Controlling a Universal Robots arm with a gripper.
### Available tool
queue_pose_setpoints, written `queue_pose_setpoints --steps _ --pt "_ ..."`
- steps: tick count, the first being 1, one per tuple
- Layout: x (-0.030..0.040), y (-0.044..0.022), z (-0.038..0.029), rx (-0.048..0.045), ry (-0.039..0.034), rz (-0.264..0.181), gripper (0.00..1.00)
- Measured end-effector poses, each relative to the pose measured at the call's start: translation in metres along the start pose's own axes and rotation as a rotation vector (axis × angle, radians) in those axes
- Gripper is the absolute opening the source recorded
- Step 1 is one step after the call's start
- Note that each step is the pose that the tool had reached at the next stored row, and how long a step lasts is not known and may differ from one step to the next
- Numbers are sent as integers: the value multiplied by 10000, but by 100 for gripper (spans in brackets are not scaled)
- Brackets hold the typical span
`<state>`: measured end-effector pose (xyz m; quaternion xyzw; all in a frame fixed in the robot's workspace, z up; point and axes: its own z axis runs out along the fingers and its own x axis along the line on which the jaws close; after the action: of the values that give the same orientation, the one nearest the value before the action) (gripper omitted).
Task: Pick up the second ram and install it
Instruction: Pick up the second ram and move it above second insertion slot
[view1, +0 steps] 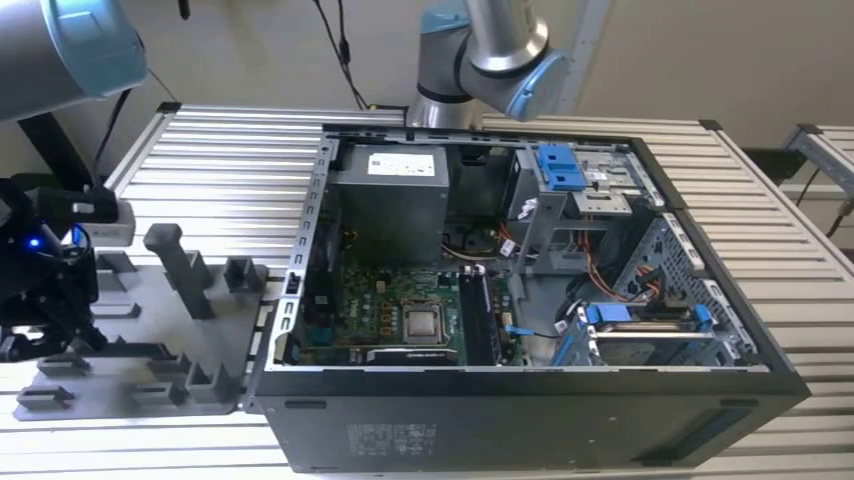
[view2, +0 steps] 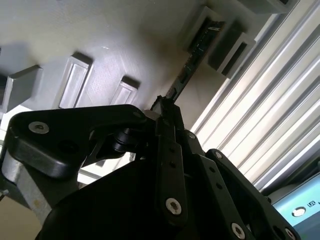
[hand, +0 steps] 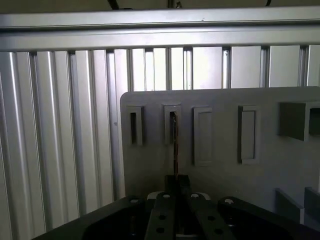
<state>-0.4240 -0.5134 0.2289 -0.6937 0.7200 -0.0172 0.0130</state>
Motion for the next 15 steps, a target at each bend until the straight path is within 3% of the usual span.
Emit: queue_pose_setpoints --steps 15 --pt "1 -7 -163 -1 1 0 14"
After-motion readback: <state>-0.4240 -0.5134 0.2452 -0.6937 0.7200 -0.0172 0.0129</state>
